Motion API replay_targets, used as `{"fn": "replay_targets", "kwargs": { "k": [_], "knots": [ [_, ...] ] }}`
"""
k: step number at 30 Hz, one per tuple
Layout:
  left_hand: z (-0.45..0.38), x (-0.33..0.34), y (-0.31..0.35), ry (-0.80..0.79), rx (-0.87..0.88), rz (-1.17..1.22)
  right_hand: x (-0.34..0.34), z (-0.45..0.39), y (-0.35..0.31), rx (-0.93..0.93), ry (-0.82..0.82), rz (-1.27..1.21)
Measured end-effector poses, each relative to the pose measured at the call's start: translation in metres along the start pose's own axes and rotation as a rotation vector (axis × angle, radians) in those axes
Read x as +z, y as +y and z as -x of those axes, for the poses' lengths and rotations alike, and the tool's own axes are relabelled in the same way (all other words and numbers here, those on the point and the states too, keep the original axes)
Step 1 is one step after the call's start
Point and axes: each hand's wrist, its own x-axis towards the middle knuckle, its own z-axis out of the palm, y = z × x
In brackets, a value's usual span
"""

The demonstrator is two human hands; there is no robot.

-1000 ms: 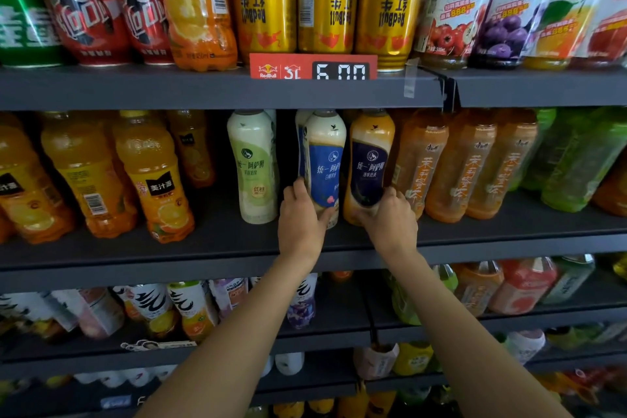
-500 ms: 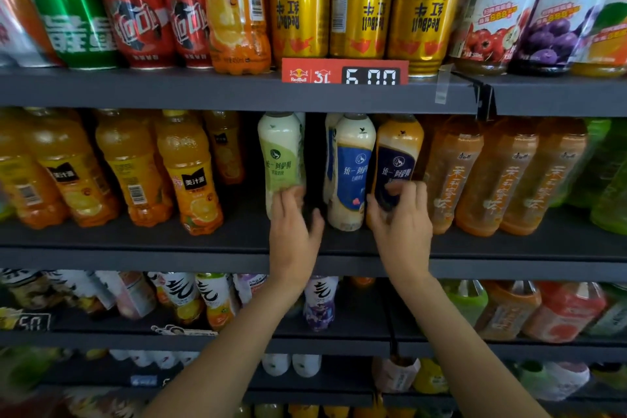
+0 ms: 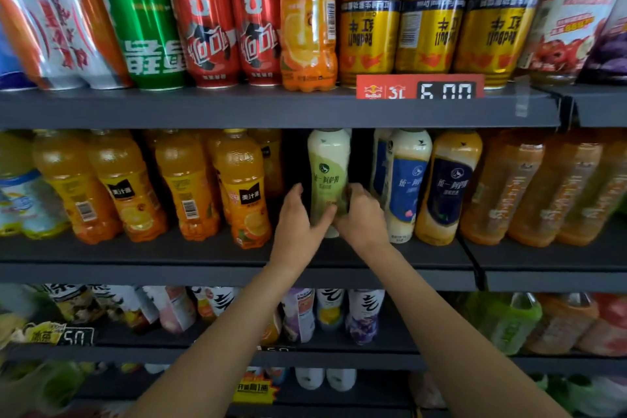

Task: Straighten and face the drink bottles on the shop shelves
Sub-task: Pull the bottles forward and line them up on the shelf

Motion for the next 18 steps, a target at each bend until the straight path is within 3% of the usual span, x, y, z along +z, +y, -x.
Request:
{"fn": "replay_targets", "kwargs": {
  "k": [3,7,12,18],
  "knots": [
    [-0.014,0.004,-0.002,0.001,0.014,0.071,0.001,0.007,-0.002,-0.055,0.006,-0.033],
    [-0.017,0.0,-0.011,0.047,0.04,0.034,-0.007,0.004,0.003,-0.1,-0.153,-0.145],
    [-0.02,-0.006,-0.013,0.133,-0.011,-0.048,-0.008,-0.024,0.003,0.071,-0.04,-0.175],
    [-0.023,-0.011,-0.013,0.09,-0.019,-0.098,0.018,-0.055,-0.007,0.261,-0.145,-0.144]
  ]
}}
